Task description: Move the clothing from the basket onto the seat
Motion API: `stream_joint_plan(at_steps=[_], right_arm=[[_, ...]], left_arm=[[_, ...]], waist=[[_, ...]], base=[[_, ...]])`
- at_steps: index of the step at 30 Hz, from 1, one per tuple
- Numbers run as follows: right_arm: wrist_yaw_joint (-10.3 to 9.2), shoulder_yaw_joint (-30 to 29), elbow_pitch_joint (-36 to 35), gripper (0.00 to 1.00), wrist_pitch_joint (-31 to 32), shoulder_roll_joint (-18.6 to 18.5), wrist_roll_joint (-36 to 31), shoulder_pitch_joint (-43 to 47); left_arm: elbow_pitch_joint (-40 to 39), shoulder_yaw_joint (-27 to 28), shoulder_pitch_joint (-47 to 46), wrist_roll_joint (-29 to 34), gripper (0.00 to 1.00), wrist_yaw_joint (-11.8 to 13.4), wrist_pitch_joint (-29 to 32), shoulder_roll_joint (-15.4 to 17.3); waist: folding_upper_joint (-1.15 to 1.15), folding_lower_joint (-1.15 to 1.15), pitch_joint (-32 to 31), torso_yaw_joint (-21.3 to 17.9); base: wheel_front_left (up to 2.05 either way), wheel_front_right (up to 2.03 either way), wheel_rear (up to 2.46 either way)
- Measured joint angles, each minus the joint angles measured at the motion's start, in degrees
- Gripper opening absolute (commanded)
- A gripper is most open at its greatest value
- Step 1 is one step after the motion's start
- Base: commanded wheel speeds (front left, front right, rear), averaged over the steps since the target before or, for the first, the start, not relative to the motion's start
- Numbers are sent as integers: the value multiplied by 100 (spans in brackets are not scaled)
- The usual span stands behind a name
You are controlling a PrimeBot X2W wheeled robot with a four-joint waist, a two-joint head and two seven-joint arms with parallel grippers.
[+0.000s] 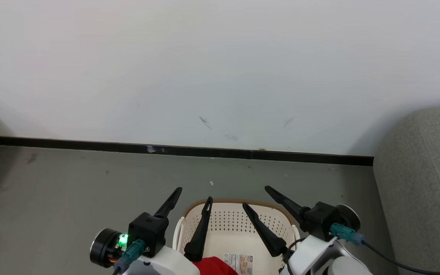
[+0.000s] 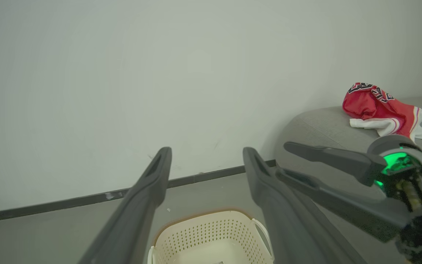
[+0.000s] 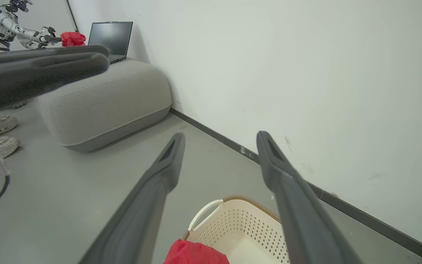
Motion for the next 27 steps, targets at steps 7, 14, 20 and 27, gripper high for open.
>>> stream_joint_plan(at_steps=[7,14,20,27], right_arm=[[0,-326,-143,100,0,-53,-135,142],[0,-646,-270,100,0,-204,-223,352],[0,-934,-404,100,0,-320,-280,540],[0,-1229,-561,100,0,-378,-293,748]], left_arm=[[124,170,164,-21,100,103,-8,58],[269,274,261,-100,100,157,-60,82],[435,434,422,-105,100,253,-144,145],[614,580,541,-179,100,302,-218,175]], waist=[[0,0,25,-170],[0,0,65,-352],[0,0,112,-511],[0,0,176,-693]], base=[[0,0,0],[0,0,0],[0,0,0],[0,0,0]])
